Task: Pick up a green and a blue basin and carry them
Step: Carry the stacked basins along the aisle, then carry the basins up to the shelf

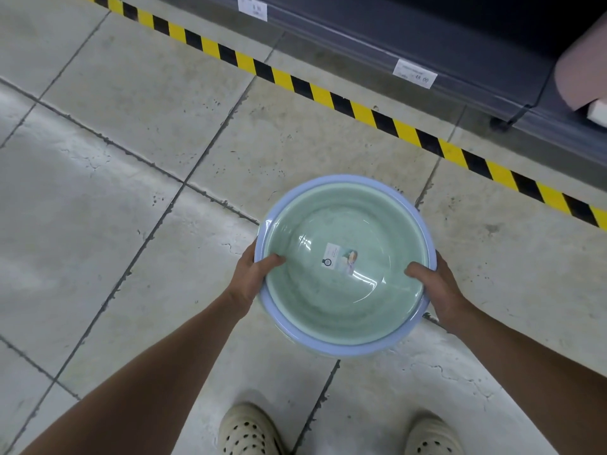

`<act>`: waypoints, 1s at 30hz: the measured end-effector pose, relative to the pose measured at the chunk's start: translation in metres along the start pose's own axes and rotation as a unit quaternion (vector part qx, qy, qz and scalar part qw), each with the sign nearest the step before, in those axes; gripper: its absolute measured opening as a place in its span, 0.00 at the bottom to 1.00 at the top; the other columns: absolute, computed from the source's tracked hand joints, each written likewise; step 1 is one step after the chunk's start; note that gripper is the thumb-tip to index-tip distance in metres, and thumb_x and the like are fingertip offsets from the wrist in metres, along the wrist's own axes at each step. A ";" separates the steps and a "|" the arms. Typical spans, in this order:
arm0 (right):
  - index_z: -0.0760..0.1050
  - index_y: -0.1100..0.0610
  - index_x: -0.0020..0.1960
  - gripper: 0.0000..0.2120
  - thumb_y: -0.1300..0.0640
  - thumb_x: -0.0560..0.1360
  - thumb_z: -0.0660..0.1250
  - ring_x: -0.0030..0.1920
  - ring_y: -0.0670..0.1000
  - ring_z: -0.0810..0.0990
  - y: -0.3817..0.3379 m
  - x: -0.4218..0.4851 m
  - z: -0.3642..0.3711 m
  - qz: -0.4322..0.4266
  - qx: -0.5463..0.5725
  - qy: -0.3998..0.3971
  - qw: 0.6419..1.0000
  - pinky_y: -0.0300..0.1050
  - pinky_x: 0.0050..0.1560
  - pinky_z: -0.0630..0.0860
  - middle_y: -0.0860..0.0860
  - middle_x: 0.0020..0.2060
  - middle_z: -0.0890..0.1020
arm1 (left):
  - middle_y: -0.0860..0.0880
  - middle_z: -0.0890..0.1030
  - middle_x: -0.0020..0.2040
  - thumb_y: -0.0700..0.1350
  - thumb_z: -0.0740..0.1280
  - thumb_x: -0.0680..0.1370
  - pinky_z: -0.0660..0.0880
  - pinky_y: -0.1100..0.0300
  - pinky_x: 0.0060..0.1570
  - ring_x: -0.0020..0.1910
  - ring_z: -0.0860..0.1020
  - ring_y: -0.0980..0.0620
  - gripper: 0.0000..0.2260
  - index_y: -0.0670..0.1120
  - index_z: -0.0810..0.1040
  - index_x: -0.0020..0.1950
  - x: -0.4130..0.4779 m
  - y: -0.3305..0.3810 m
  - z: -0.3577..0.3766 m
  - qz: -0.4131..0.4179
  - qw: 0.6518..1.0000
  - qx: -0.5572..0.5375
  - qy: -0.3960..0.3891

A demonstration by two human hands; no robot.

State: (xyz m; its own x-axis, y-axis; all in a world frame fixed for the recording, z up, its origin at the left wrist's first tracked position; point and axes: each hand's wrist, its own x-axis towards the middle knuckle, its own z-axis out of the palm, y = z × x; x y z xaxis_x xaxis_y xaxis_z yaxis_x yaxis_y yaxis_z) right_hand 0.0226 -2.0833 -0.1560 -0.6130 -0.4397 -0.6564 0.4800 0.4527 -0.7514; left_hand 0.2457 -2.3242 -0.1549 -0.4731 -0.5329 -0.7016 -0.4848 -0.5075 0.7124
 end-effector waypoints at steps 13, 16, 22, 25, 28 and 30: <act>0.79 0.49 0.60 0.24 0.59 0.64 0.69 0.54 0.58 0.84 0.000 0.003 -0.005 -0.011 -0.006 -0.034 0.999 0.58 0.55 0.80 0.56 0.54 0.85 | 0.48 0.87 0.55 0.44 0.70 0.69 0.82 0.53 0.50 0.53 0.85 0.47 0.22 0.52 0.81 0.63 -0.001 -0.001 -0.002 0.013 1.000 0.013 -0.015; 0.80 0.48 0.55 0.22 0.61 0.62 0.67 0.49 0.54 0.84 -0.003 -0.003 -0.001 -0.011 0.006 -0.014 1.000 0.50 0.47 0.80 0.54 0.50 0.85 | 0.46 0.86 0.55 0.43 0.70 0.67 0.81 0.48 0.54 0.55 0.84 0.43 0.22 0.52 0.82 0.62 -0.002 0.001 -0.004 0.006 0.999 0.026 -0.017; 0.80 0.50 0.55 0.24 0.61 0.60 0.69 0.50 0.57 0.84 -0.002 -0.039 -0.002 0.042 0.042 0.020 0.998 0.49 0.48 0.79 0.53 0.50 0.86 | 0.43 0.87 0.53 0.42 0.70 0.65 0.82 0.47 0.52 0.53 0.84 0.41 0.21 0.50 0.84 0.58 -0.025 0.012 -0.005 -0.015 1.000 0.023 -0.014; 0.81 0.50 0.56 0.23 0.60 0.60 0.69 0.51 0.56 0.84 -0.016 -0.068 -0.004 0.054 0.041 0.025 0.997 0.49 0.48 0.79 0.53 0.51 0.86 | 0.43 0.87 0.52 0.41 0.70 0.65 0.82 0.46 0.53 0.51 0.84 0.41 0.20 0.48 0.84 0.57 -0.047 0.031 -0.006 -0.030 0.999 0.022 -0.012; 0.82 0.49 0.54 0.22 0.60 0.61 0.69 0.50 0.56 0.84 -0.049 -0.091 -0.009 0.062 0.042 0.028 0.997 0.50 0.48 0.79 0.51 0.49 0.87 | 0.43 0.87 0.52 0.40 0.71 0.64 0.82 0.47 0.52 0.52 0.84 0.40 0.21 0.47 0.84 0.57 -0.071 0.064 -0.004 -0.040 0.999 0.015 -0.015; 0.81 0.48 0.55 0.22 0.59 0.61 0.69 0.50 0.55 0.85 -0.078 -0.105 -0.013 0.061 0.040 0.028 0.997 0.49 0.48 0.79 0.50 0.48 0.88 | 0.43 0.87 0.52 0.40 0.71 0.64 0.82 0.47 0.53 0.52 0.85 0.40 0.21 0.47 0.84 0.58 -0.087 0.092 -0.004 -0.042 0.999 0.011 -0.015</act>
State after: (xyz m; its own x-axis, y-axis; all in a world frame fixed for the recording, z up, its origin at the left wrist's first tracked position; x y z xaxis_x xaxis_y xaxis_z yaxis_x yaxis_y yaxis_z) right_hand 0.0415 -2.0628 -0.0276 -0.5797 -0.3393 -0.7408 0.6006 0.4364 -0.6699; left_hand 0.2448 -2.3271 -0.0287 -0.4513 -0.4685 -0.7595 -0.5397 -0.5345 0.6504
